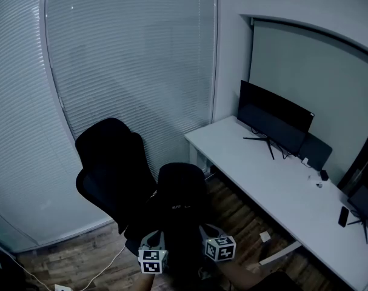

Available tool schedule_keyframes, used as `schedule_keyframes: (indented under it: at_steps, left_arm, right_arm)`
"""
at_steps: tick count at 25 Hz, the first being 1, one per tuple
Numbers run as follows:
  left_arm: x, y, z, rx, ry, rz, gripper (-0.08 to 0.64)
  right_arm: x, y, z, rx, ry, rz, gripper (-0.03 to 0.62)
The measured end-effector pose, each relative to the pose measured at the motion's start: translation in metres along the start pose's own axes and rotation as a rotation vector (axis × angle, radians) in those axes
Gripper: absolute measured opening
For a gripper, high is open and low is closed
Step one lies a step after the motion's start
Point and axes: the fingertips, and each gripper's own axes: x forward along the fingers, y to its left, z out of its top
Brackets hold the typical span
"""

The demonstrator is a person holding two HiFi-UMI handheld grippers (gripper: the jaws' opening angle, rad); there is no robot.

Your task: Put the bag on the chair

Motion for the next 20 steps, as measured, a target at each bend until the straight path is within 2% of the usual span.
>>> schedule_keyframes:
  at_steps: [9, 16, 20]
  left_arm:
    - [-0.054, -0.014, -0.001, -0.012, -0.064, -0.019, 0.020]
    - [-0.090, -0.028, -0.011, -0.003, -0.076, -0.037, 0.020]
    - [-0.104, -0.032, -0.011, -0.024, -0.087, -0.046, 0.020]
  right_arm:
    - [-0.044, 0.031, -0.020, 0.012, -0.039, -0.006, 0.063]
    - [-0.068, 0.054, -0.031, 0.012, -0.046, 0.008, 0.061]
    - [-0.082, 0.067, -0.029, 0.018, -0.062, 0.026, 0.061]
